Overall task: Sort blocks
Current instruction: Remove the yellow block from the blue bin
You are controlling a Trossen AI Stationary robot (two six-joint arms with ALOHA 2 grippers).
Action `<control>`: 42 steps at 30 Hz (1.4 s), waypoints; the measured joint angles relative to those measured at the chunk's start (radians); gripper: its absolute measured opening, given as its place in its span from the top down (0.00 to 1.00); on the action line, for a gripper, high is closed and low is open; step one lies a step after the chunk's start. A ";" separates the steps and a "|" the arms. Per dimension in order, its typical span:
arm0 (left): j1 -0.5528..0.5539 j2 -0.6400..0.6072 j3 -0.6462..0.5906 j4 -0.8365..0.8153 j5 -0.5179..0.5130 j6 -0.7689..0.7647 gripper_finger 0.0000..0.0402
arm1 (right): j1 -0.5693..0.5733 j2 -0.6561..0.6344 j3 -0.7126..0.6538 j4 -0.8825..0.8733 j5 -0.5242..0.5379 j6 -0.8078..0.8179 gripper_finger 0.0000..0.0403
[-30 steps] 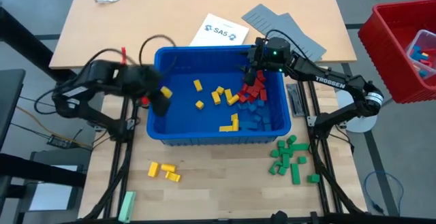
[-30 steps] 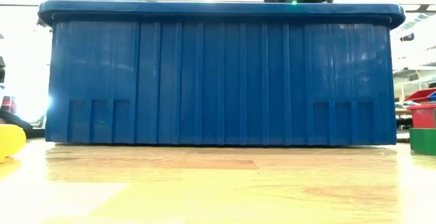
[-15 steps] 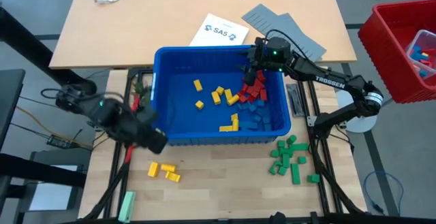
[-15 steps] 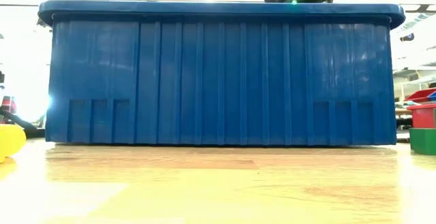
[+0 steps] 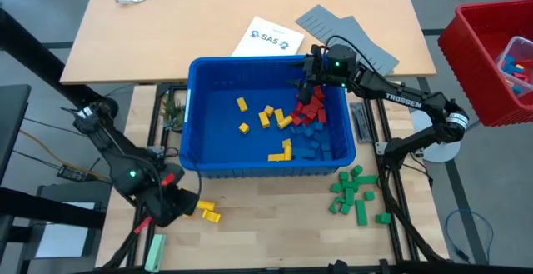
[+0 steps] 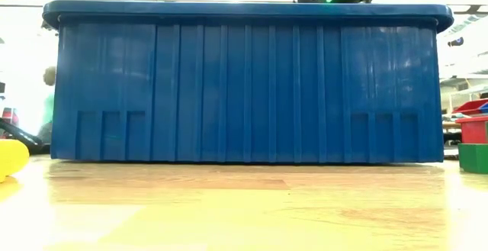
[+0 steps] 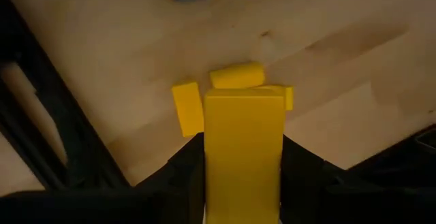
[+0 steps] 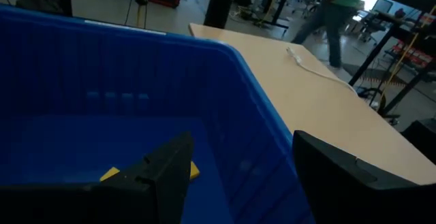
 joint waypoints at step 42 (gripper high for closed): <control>-0.042 -0.098 0.091 -0.191 -0.417 -0.053 0.43 | 0.000 0.000 0.000 -0.012 -0.051 0.008 0.41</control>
